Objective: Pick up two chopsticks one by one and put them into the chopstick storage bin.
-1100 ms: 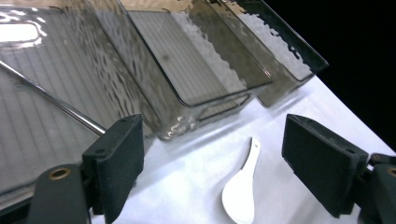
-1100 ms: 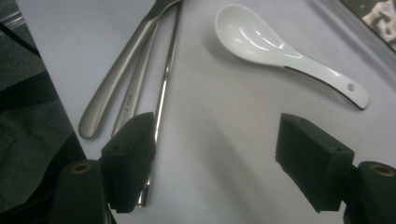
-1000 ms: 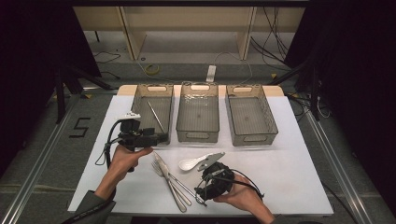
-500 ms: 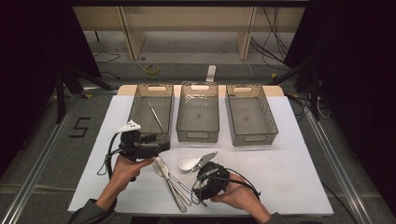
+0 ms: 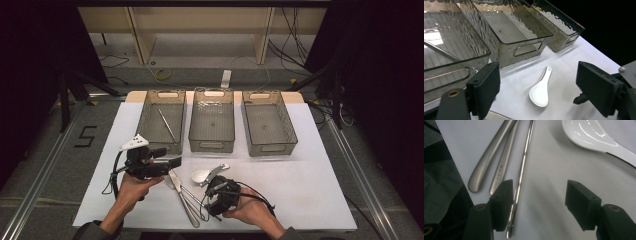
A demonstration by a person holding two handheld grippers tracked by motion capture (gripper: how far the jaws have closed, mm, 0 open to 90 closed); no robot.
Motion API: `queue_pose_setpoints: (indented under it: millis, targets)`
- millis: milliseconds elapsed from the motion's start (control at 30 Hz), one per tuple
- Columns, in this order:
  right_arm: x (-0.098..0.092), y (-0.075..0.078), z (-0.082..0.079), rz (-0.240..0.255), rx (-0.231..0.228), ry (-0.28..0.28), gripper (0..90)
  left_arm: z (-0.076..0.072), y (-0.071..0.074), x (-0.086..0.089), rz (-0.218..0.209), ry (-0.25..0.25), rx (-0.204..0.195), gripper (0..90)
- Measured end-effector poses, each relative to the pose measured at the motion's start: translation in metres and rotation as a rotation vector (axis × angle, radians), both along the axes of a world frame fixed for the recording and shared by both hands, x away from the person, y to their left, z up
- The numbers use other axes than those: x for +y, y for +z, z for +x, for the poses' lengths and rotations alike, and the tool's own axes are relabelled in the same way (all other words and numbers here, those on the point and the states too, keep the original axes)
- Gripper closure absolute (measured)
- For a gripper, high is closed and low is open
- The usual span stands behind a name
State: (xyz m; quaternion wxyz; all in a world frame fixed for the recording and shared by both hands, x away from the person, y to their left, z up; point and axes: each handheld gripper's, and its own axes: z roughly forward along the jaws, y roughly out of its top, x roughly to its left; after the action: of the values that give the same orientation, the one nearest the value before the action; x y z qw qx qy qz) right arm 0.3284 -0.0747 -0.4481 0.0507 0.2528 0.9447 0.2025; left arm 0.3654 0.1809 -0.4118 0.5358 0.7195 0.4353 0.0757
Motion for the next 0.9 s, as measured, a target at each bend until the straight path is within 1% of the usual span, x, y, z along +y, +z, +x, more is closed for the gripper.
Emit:
queue_pose_setpoints:
  millis: [100,267,367,400,533,567,600,633,700,833,900]
  targets:
    - [0.004,-0.002,-0.001,-0.011,0.002,0.005,41.3,-0.002,0.000,0.001,0.008,0.010,-0.011,19.0]
    - [0.010,-0.006,-0.002,-0.037,0.001,0.021,45.4,-0.003,0.000,0.002,0.003,0.014,-0.009,18.9]
    - [0.012,-0.007,-0.002,-0.050,0.018,0.014,47.4,-0.003,0.000,0.002,0.001,0.015,-0.009,18.8]
    - [0.012,-0.007,-0.002,-0.053,0.014,0.023,48.1,-0.003,0.000,0.002,0.001,0.016,-0.009,18.8]
    - [0.013,-0.008,-0.001,-0.056,0.009,0.034,49.9,-0.004,0.000,0.002,0.004,0.016,-0.008,18.8]
    - [0.015,-0.008,-0.002,-0.056,0.024,0.022,50.3,-0.003,-0.001,0.002,0.002,0.017,-0.008,18.8]
    - [0.015,-0.008,-0.002,-0.058,0.026,0.021,50.7,-0.003,-0.001,0.002,0.004,0.017,-0.007,18.8]
    - [0.016,-0.009,-0.002,-0.055,0.014,0.029,51.1,-0.003,-0.001,0.002,0.005,0.018,-0.006,18.8]
    - [0.016,-0.009,-0.003,-0.064,0.021,0.033,52.2,-0.003,-0.001,0.002,0.012,0.015,-0.006,18.8]
    - [0.017,-0.010,-0.002,-0.070,0.017,0.039,54.1,-0.003,-0.001,0.002,0.004,0.018,-0.006,18.8]
    - [0.017,-0.011,-0.003,-0.072,0.013,0.047,55.6,-0.003,-0.001,0.002,0.010,0.015,-0.006,18.8]
